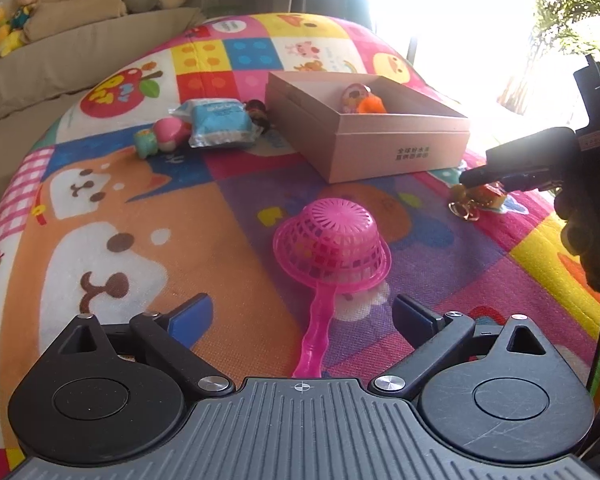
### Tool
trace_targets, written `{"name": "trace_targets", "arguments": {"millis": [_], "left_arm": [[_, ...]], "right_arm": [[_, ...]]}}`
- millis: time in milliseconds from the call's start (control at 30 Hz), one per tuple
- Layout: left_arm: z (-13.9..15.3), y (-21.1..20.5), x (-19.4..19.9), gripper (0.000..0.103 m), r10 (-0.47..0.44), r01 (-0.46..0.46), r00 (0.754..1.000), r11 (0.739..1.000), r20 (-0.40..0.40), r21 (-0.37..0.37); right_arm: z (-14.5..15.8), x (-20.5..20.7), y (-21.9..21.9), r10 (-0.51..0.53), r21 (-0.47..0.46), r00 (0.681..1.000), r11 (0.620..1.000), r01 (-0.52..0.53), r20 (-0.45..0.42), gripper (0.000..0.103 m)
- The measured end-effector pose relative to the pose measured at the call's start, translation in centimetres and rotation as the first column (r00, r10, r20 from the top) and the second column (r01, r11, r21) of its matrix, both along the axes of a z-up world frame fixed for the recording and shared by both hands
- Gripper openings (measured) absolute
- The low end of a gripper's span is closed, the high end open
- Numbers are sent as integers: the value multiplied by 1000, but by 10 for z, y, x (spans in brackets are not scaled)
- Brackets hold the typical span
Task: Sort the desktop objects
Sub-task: 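Lower the keychain toy onto the mat beside the box and open the right gripper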
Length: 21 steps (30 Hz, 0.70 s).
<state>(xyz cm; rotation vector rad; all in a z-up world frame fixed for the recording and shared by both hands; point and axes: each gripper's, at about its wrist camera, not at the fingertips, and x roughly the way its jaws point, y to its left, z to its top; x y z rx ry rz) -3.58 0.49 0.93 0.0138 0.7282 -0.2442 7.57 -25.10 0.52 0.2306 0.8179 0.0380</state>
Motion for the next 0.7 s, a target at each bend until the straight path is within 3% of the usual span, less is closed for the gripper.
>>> {"name": "trace_targets", "arguments": {"millis": [67, 133, 267, 500, 600, 633, 700], "left_arm": [[-2, -3, 1, 100, -7, 7, 1000, 1000, -11, 3], [-3, -6, 1, 100, -18, 18, 1000, 1000, -16, 6], [-3, -11, -1, 100, -34, 34, 999, 999, -20, 13], [-1, -11, -1, 100, -19, 20, 1000, 999, -24, 38], [1, -7, -2, 100, 1, 0, 1000, 999, -22, 44], [1, -5, -2, 100, 8, -7, 1000, 999, -24, 45], [1, -3, -1, 100, 18, -17, 999, 999, -30, 42]], "right_arm": [[1, -14, -10, -17, -11, 1000, 1000, 17, -6, 48], [4, -30, -18, -4, -8, 1000, 1000, 4, 12, 61], [13, -56, -27, 28, -70, 993, 997, -21, 111, 67], [-1, -54, -8, 142, 55, 987, 988, -147, 79, 73], [3, -65, 16, 322, 164, 940, 927, -337, 111, 73], [9, -70, 24, 368, 157, 919, 909, -387, 141, 73], [19, -81, 38, 404, 39, 893, 907, -419, 200, 75]]}}
